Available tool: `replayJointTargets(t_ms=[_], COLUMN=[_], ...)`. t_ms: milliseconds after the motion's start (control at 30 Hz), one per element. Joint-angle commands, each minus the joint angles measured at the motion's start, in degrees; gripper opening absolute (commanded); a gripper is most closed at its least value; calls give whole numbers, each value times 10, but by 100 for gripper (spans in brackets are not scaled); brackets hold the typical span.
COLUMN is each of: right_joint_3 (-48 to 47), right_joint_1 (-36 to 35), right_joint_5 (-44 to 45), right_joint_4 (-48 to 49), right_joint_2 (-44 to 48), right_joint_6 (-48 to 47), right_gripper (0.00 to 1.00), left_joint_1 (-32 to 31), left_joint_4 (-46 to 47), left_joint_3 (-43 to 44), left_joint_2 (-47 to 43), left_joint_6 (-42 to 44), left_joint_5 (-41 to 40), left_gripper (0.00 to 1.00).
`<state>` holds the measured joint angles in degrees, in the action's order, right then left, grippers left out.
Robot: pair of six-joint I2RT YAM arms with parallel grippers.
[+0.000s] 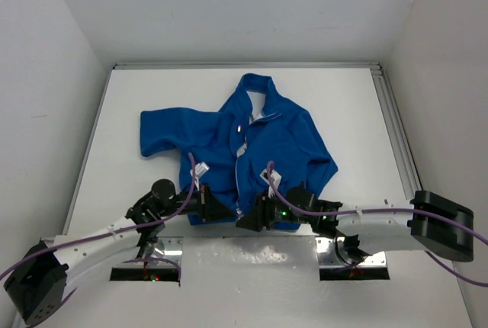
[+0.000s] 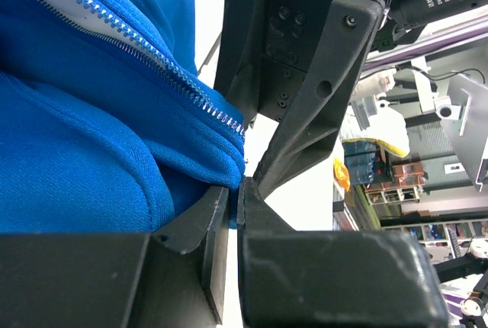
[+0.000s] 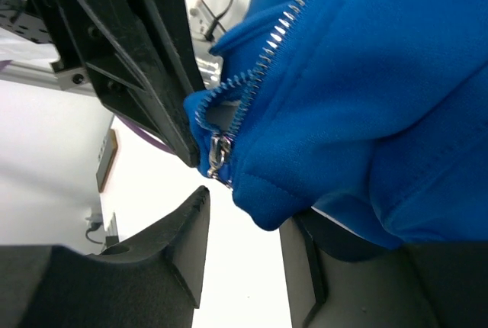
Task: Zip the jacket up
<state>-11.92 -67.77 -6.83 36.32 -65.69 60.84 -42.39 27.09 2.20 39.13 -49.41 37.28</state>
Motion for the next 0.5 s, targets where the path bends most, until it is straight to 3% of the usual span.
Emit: replayJointTargets(t_ms=[0,300,400,467], right_joint_3=[-19,-18,-16,-14], right_joint_1=[-4,-5,-5,-5], right_joint_5=[4,12,10,12], right_joint_4=[55,63,68,67], right_joint_2=[2,-2,-2,3], right_joint_6=[-8,-7,-4,0], right_gripper=[40,33,23,10], left_joint_1=[-2,-2,-2,-2], left_joint_4=[21,20,16,10], left_joint_3=[-18,-22,-22,-22], left_joint_2=[-10,-15,-15,-19], left_joint_6=[3,0,4,7], left_joint_5=[20,17,20,16], left_gripper=[0,0,0,0])
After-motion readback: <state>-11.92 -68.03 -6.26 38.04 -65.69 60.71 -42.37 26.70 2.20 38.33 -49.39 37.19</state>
